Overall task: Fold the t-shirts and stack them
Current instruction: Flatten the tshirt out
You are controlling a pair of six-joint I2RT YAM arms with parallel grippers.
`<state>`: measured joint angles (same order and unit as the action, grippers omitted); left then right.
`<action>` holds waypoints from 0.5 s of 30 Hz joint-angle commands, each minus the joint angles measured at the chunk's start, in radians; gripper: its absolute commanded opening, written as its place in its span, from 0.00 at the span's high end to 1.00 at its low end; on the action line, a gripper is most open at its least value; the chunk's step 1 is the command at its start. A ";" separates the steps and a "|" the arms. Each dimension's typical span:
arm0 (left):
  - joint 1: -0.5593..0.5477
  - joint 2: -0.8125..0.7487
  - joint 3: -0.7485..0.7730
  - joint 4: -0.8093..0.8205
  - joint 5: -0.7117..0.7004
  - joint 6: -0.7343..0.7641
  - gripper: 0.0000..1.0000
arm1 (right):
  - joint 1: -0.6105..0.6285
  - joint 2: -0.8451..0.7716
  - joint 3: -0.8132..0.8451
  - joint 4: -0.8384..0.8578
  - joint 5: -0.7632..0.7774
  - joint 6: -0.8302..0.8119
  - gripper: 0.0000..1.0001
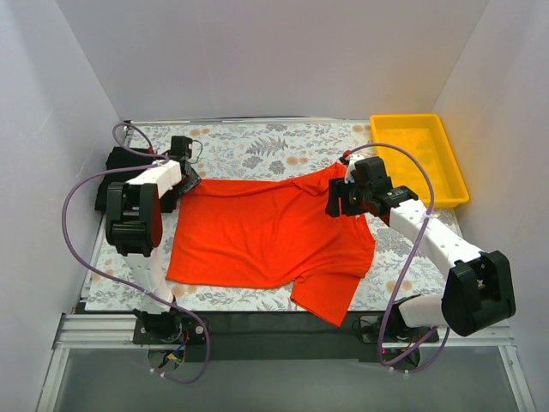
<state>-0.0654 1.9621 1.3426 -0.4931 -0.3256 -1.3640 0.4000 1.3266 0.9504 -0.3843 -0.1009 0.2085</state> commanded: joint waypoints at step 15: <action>0.003 0.006 0.064 0.005 -0.017 0.028 0.85 | -0.036 -0.036 -0.016 0.047 -0.019 0.006 0.42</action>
<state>-0.0654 1.9759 1.3735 -0.4927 -0.3321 -1.3445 0.3759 1.3201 0.9329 -0.3759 -0.1150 0.2108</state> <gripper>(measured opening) 0.165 0.582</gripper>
